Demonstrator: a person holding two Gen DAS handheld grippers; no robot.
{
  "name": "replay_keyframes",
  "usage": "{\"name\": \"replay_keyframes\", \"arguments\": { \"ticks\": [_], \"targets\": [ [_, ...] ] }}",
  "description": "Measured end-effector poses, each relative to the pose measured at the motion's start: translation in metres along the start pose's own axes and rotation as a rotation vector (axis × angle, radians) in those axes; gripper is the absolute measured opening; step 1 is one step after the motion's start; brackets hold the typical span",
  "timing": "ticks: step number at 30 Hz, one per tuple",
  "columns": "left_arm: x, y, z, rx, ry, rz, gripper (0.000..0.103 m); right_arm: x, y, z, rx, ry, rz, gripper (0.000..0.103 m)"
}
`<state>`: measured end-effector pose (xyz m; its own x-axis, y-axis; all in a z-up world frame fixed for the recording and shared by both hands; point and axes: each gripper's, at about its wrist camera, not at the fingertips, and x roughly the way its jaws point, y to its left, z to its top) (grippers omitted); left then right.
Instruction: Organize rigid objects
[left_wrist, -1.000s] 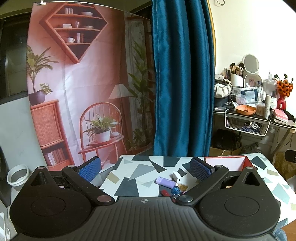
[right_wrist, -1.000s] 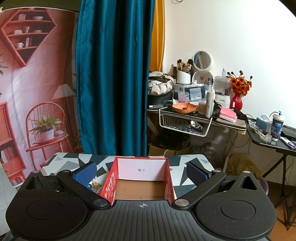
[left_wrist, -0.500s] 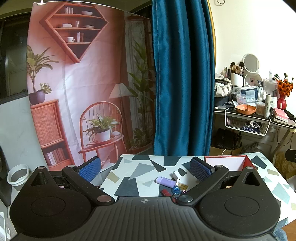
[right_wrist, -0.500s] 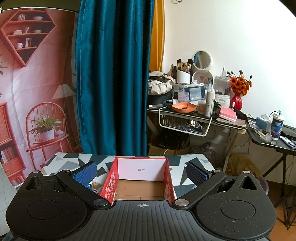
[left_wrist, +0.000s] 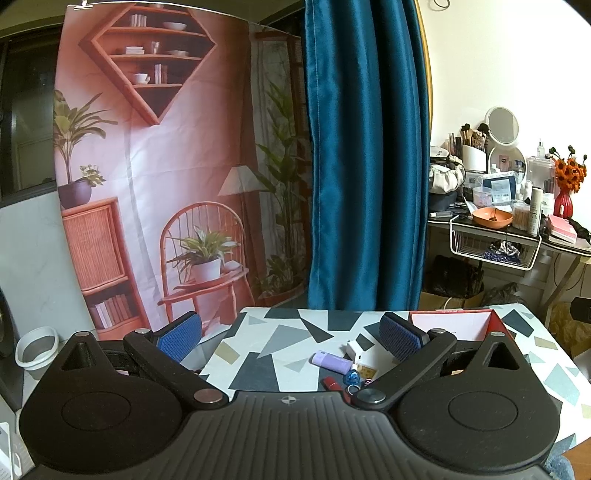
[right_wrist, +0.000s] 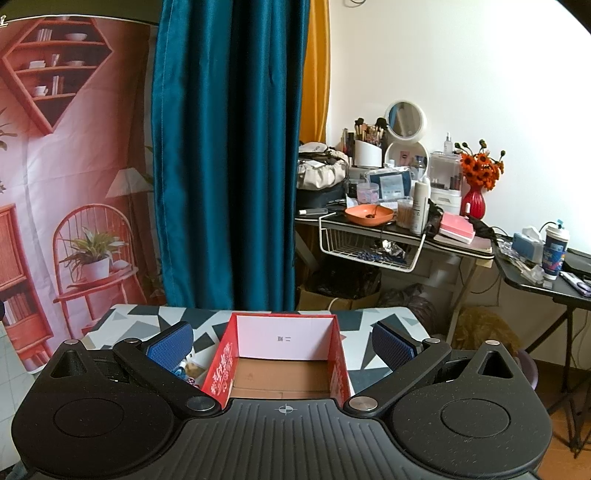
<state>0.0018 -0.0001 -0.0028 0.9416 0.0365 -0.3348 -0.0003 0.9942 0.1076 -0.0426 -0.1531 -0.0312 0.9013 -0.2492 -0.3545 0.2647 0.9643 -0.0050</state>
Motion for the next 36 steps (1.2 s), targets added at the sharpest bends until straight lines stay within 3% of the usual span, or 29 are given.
{"name": "replay_keyframes", "arguments": {
  "ticks": [25, 32, 36],
  "targets": [
    [0.000, 0.001, 0.000, -0.004, 0.003, 0.006, 0.103, 0.000, 0.000, 0.000, 0.007, -0.007, 0.020, 0.103],
    [0.014, 0.019, 0.001, -0.095, -0.023, 0.046, 0.103, 0.008, -0.012, -0.001, 0.064, -0.024, 0.148, 0.103],
    [0.026, 0.021, 0.002, -0.086, -0.040, 0.092, 0.103, 0.015, -0.018, -0.004, 0.065, -0.049, 0.131, 0.103]
  ]
}}
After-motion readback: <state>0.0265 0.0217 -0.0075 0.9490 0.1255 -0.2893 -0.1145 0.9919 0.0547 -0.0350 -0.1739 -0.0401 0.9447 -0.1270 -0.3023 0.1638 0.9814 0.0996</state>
